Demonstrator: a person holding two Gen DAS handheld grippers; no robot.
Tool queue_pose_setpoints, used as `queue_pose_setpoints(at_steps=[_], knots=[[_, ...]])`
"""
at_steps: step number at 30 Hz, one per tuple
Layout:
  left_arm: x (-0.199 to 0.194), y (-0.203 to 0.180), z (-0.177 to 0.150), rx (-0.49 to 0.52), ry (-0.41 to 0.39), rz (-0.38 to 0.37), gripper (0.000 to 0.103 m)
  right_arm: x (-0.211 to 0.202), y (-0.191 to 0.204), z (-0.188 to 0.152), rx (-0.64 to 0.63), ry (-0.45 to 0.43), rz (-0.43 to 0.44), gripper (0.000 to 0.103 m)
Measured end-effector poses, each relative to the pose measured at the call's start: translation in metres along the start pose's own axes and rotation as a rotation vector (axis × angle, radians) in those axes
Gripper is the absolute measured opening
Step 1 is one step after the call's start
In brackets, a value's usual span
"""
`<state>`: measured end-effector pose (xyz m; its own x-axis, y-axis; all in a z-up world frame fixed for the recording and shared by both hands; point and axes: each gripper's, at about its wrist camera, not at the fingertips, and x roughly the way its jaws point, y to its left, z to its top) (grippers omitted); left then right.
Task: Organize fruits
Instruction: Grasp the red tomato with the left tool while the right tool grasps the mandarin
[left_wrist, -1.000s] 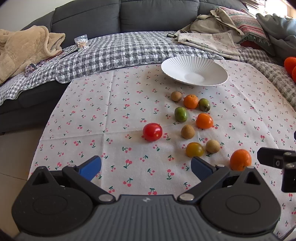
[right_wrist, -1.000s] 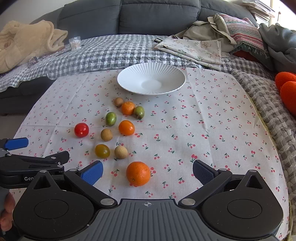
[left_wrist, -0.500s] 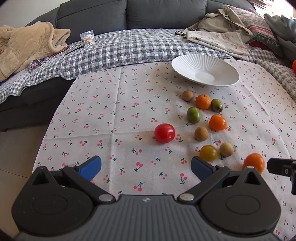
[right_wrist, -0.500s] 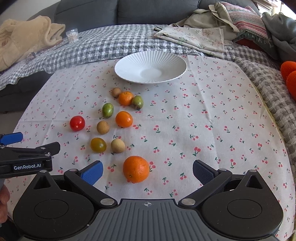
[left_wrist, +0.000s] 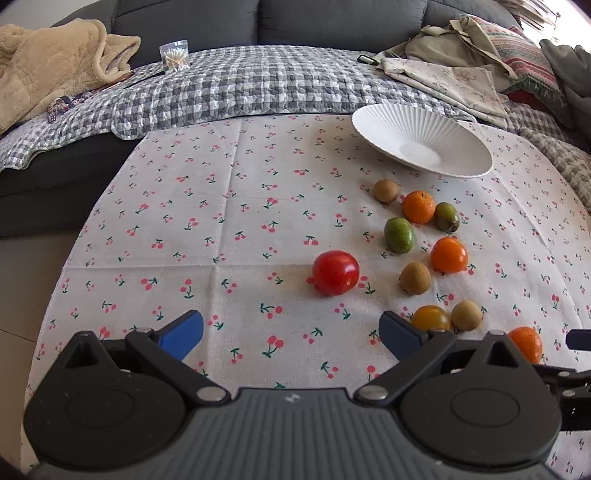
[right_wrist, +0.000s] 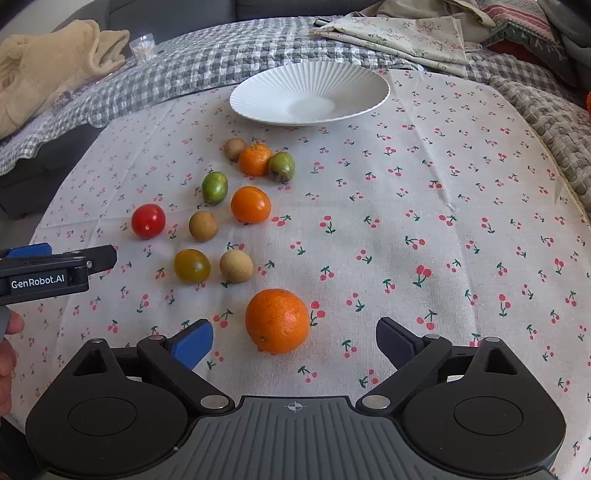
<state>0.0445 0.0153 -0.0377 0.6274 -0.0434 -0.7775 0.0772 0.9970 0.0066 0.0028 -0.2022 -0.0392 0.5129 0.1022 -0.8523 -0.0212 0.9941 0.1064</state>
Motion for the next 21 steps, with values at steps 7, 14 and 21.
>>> queue_pose_setpoints(at_steps=[7,14,21], knots=[[0.017,-0.008,0.005,0.022,-0.006,0.000,0.100,0.011,0.004,-0.002,-0.014,0.034,-0.003,0.072],[0.037,-0.019,0.016,0.090,-0.047,0.027,0.093,0.017,0.004,0.001,-0.013,0.036,-0.005,0.057],[0.057,-0.024,0.017,0.134,-0.015,0.008,0.066,0.019,0.003,0.003,-0.011,0.035,0.004,0.039]])
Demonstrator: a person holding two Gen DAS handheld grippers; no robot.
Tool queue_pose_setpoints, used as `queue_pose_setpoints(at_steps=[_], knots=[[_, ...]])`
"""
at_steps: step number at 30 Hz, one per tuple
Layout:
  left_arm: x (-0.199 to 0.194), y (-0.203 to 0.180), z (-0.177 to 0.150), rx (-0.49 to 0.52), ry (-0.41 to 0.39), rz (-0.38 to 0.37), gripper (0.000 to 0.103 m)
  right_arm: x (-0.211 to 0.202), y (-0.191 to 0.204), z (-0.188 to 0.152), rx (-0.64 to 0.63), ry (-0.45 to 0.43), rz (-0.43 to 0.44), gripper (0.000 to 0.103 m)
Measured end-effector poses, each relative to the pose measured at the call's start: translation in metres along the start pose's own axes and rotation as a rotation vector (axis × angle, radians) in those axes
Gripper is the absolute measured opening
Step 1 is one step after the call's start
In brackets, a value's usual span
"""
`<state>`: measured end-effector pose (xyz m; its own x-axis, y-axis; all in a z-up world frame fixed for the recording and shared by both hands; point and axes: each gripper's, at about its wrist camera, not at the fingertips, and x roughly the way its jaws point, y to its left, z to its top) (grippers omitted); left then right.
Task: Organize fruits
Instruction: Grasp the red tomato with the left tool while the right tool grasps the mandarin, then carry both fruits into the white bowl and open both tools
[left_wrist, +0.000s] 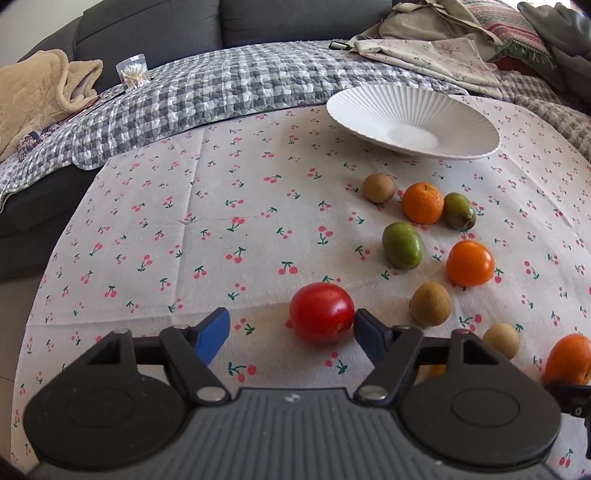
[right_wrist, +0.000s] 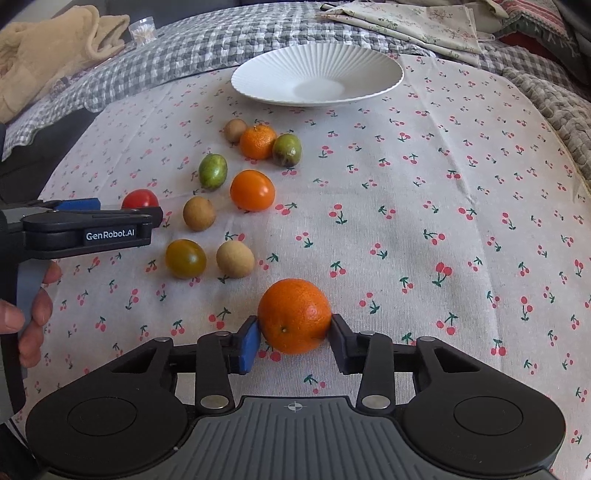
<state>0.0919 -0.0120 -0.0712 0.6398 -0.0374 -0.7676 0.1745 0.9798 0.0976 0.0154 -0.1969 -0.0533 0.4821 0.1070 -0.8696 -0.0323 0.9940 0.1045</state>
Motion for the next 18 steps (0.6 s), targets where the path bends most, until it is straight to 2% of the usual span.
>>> queue_pose_setpoints(at_steps=[4,5,13,18], knots=[[0.001,0.001,0.000,-0.003,-0.011,-0.042,0.038,-0.001,0.001,0.000,-0.004,-0.002,0.003,0.038],[0.001,0.001,0.000,-0.003,-0.010,-0.049,0.036,-0.001,0.001,0.001,-0.004,-0.004,0.004,0.038],[-0.005,0.000,0.003,-0.016,-0.010,-0.079,0.035,-0.012,-0.007,0.008,0.023,-0.037,0.015,0.038],[-0.018,-0.003,0.015,-0.034,-0.041,-0.097,0.035,-0.022,-0.013,0.021,0.041,-0.071,0.023,0.038]])
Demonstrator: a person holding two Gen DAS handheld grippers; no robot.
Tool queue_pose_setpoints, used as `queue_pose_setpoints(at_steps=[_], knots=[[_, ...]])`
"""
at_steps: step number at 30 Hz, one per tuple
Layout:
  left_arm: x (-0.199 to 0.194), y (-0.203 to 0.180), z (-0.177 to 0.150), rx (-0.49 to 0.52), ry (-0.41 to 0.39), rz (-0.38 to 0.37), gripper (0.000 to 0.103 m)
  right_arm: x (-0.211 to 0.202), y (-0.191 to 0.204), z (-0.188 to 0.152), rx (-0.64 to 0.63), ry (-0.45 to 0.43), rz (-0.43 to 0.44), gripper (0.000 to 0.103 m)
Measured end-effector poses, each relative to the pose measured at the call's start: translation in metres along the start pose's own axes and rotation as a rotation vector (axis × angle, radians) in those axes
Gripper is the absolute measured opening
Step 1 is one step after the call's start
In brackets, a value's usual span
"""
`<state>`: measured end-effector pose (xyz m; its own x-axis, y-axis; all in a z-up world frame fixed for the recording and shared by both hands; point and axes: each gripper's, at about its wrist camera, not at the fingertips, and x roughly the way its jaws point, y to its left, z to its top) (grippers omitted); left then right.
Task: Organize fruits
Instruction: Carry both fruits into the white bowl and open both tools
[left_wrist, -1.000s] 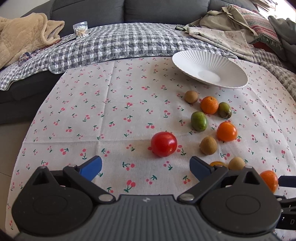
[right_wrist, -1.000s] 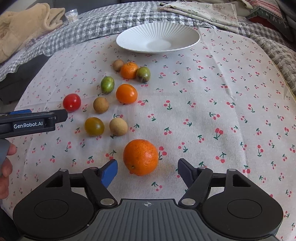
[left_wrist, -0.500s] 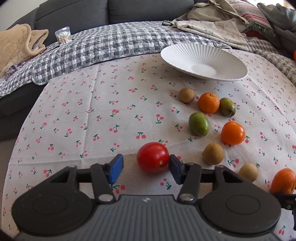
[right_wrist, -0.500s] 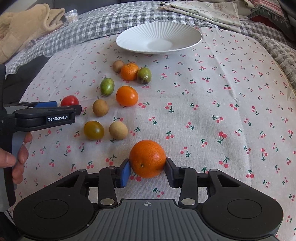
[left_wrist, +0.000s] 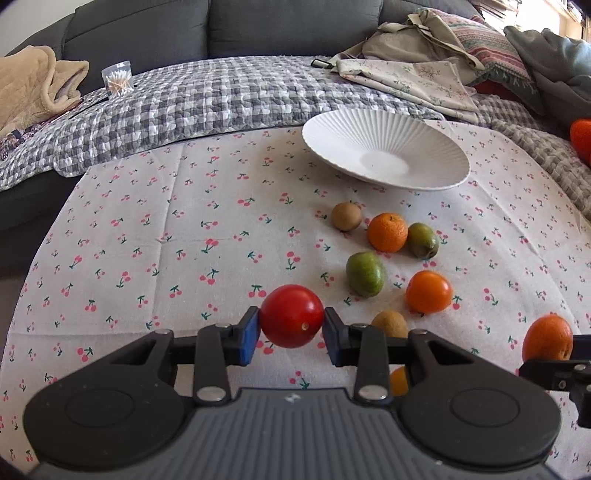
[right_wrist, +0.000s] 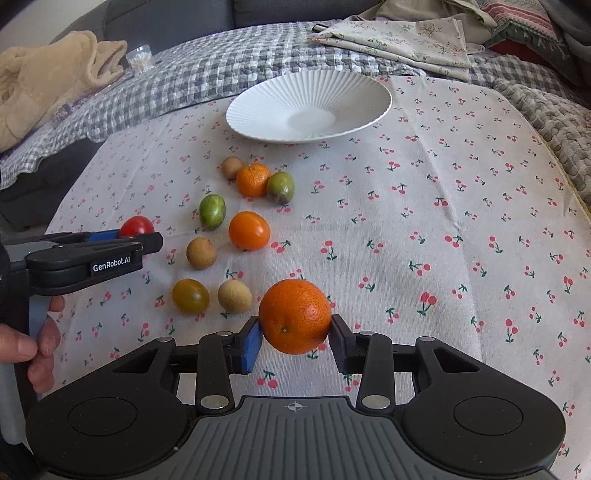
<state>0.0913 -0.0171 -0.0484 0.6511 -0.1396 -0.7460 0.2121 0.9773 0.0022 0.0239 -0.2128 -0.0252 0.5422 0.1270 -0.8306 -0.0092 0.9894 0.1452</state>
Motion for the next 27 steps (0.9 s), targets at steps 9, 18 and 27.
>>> queue_pose_setpoints(at_steps=[9,18,27], knots=[[0.001,-0.016,0.043,0.041,-0.054,-0.017,0.035,-0.005,-0.017,0.050,0.003,-0.089,0.011,0.038],[0.023,-0.029,0.085,0.082,-0.116,-0.013,0.035,0.017,-0.034,0.105,0.023,-0.165,0.003,0.038],[0.061,-0.034,0.113,0.114,-0.145,-0.033,0.035,0.053,-0.038,0.142,0.029,-0.182,0.007,0.038]])
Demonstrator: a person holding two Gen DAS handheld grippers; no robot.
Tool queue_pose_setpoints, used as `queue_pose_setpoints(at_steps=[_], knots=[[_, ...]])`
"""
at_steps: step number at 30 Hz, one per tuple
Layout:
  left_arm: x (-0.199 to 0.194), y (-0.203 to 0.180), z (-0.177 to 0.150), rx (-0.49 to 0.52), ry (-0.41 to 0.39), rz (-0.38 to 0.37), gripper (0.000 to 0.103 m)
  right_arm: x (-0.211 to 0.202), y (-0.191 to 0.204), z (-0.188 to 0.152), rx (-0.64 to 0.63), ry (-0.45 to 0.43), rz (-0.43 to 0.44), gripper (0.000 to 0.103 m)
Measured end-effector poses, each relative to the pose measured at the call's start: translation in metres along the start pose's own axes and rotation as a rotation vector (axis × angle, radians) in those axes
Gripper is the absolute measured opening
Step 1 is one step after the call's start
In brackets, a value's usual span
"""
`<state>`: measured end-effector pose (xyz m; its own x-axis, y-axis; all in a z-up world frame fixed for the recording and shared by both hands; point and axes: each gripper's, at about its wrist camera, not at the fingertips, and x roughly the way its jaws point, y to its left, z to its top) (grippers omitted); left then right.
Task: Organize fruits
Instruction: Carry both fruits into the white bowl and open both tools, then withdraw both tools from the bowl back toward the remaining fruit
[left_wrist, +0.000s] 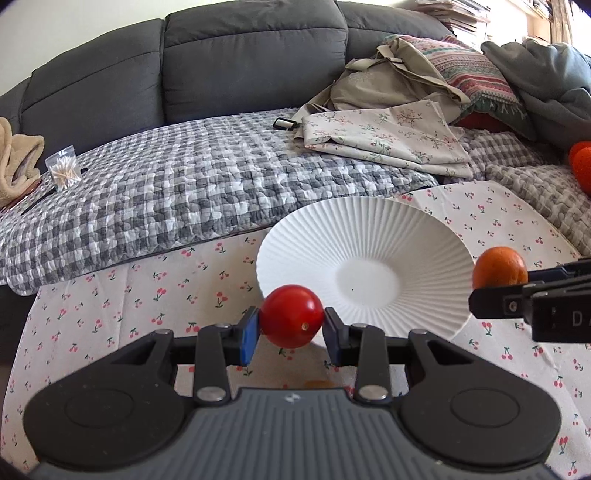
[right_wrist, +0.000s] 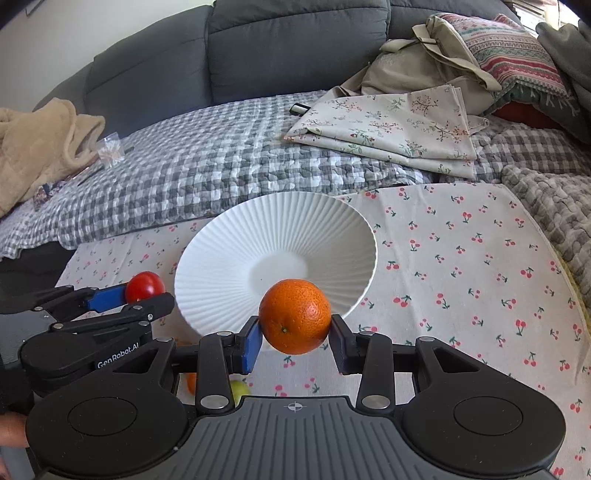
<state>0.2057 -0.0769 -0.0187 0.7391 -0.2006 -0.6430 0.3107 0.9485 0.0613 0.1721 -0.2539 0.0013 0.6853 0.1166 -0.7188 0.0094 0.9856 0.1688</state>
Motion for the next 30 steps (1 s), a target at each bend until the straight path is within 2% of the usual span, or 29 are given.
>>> queue_pose_setpoints(at_steps=[4,9,18,21,24,27,30], knots=[[0.011,-0.003,0.004,0.016,-0.006,-0.032,0.035,0.016,0.000,0.008,-0.007,-0.004,-0.009,0.038],[0.029,-0.016,0.002,0.073,0.027,-0.031,0.035,0.042,0.001,0.005,-0.011,0.042,-0.035,0.038],[0.036,-0.020,-0.001,0.093,0.020,-0.034,0.036,0.050,0.007,0.003,-0.037,0.044,-0.031,0.039],[0.034,-0.018,0.000,0.089,0.013,-0.035,0.039,0.047,0.003,0.006,-0.005,0.049,-0.011,0.041],[0.029,-0.014,0.001,0.074,0.008,-0.034,0.050,0.039,0.000,0.010,0.013,0.036,-0.002,0.042],[0.019,-0.006,0.005,0.051,-0.014,-0.053,0.063,0.027,-0.005,0.014,0.037,0.019,0.007,0.050],[0.006,0.003,0.010,0.012,-0.032,-0.059,0.066,0.012,-0.012,0.019,0.068,-0.005,0.015,0.057]])
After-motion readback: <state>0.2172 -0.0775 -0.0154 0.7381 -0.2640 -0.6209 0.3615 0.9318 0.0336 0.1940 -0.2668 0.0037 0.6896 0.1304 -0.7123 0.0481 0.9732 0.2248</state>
